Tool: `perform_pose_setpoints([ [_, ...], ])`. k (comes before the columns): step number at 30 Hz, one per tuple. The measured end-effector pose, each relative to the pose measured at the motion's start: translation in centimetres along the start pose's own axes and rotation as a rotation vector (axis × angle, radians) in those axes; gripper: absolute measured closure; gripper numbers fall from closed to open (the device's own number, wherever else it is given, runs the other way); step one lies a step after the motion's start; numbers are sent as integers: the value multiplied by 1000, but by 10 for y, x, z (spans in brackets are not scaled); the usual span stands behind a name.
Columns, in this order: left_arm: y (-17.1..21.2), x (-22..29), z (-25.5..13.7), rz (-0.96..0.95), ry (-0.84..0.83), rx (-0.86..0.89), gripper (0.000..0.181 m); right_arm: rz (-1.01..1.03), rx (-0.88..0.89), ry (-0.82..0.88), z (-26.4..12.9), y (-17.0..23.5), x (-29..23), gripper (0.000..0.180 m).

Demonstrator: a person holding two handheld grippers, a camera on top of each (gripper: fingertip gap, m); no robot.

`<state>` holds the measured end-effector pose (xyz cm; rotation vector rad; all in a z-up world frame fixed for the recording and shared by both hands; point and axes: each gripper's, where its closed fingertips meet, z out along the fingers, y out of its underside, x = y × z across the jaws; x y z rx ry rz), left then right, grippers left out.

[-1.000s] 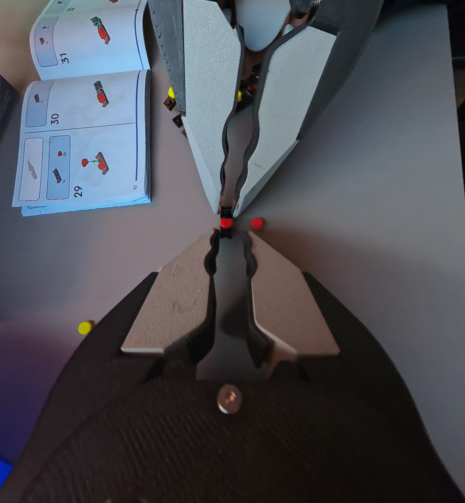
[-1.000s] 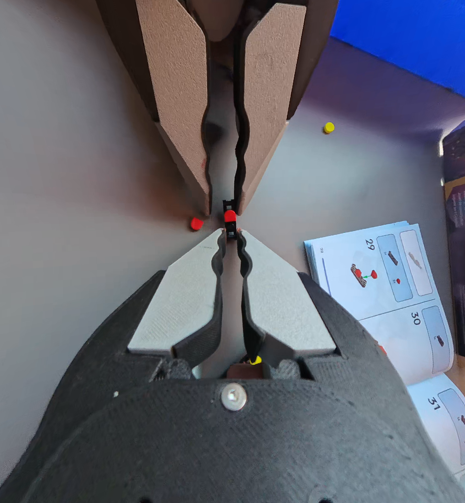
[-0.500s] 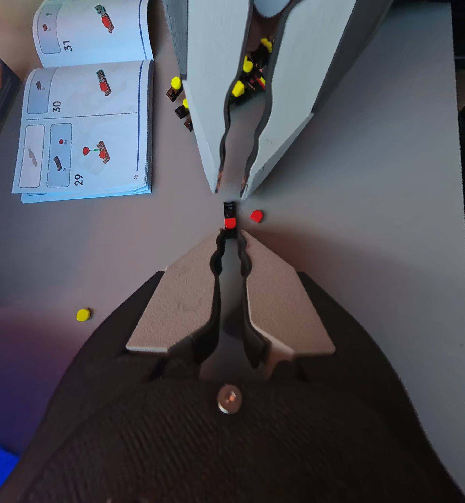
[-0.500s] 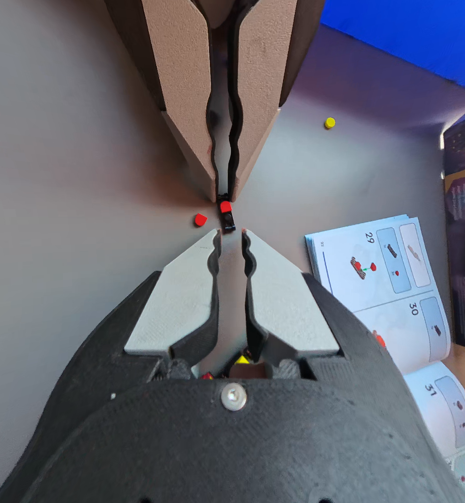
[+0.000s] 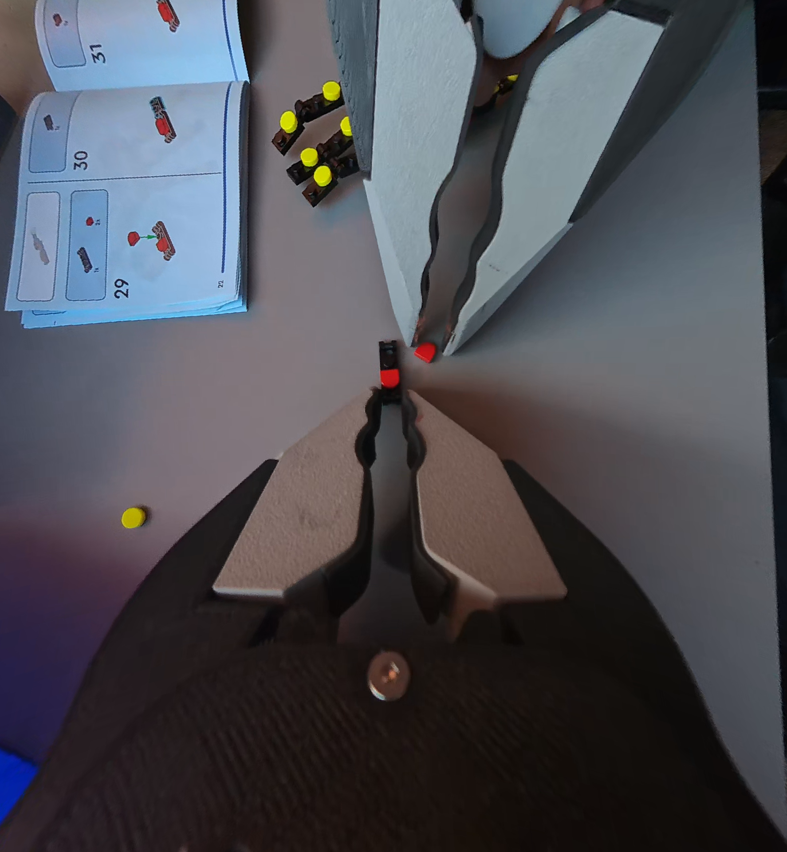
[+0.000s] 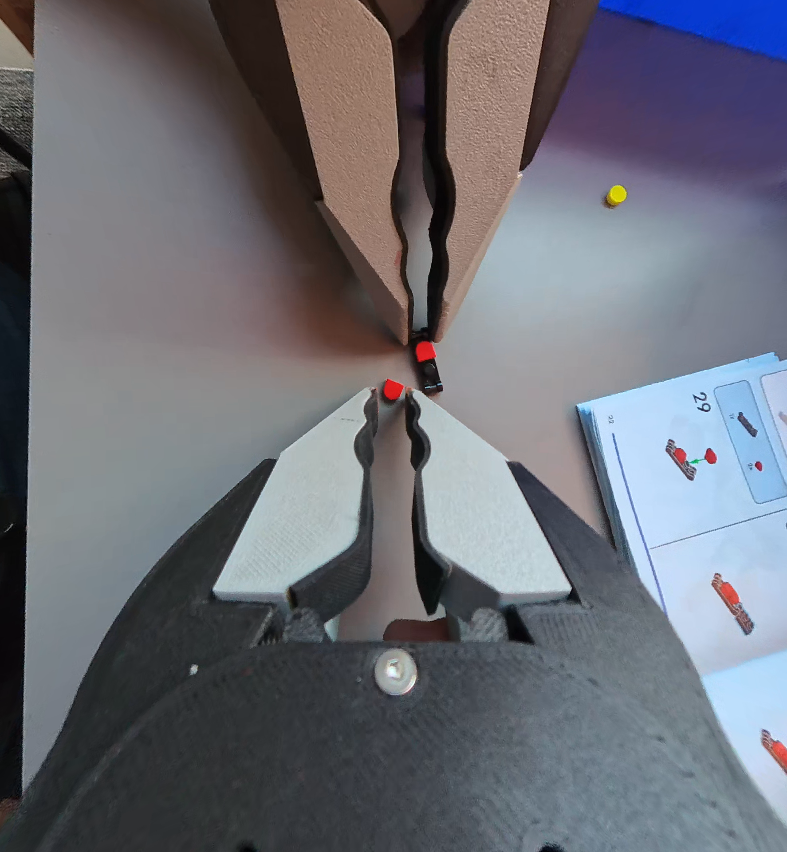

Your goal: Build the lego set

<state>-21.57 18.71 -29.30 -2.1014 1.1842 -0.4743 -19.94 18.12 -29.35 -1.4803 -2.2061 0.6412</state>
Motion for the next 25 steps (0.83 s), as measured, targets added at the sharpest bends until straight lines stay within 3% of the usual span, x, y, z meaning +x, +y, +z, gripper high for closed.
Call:
perform_pose_setpoints([
  [14, -1, -1, 1, -13, -2, 6, 163, -71, 11, -11, 0, 1, -3, 173],
  [25, -5, 5, 5, -8, 43, 20, 175, -64, 60, -16, -5, -5, 1, 175],
])
